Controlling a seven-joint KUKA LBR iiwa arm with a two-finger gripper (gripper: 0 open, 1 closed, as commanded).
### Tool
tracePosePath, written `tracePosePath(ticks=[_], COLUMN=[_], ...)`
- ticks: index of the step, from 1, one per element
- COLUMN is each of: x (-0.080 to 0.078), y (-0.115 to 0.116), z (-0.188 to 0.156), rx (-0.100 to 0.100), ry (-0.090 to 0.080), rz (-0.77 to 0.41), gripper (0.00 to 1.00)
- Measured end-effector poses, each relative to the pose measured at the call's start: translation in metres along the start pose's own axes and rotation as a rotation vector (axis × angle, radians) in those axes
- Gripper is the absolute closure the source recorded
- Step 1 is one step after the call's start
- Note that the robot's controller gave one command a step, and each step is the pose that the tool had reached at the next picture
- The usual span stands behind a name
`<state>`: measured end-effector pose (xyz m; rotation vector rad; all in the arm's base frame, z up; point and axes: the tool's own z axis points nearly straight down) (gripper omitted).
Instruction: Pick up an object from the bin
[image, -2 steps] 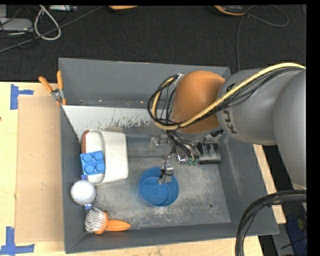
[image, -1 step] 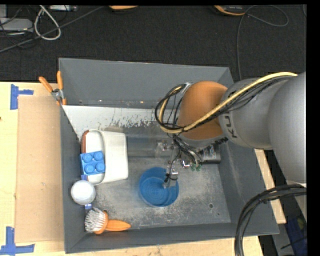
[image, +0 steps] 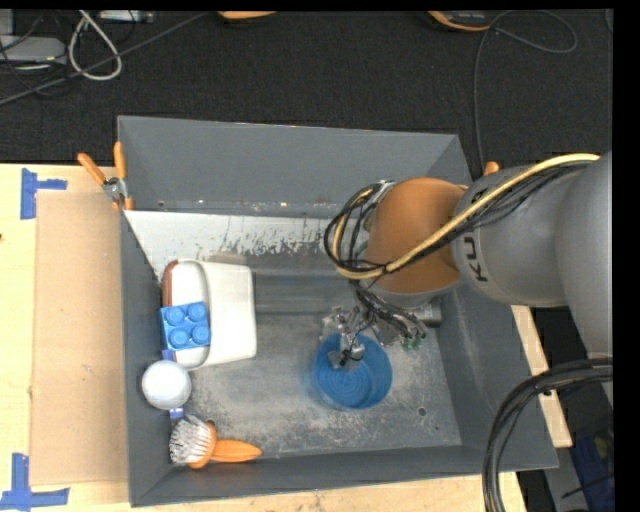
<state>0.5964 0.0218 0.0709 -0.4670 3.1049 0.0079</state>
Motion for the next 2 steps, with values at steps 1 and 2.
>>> tracePosePath(ticks=[1,2], x=[0.0,0.008], y=[0.0,0.001], z=[0.0,-0.026], rx=[0.0,-0.003], ry=[0.0,0.008], rz=[0.001,0.005], gripper=[1.0,1.0])
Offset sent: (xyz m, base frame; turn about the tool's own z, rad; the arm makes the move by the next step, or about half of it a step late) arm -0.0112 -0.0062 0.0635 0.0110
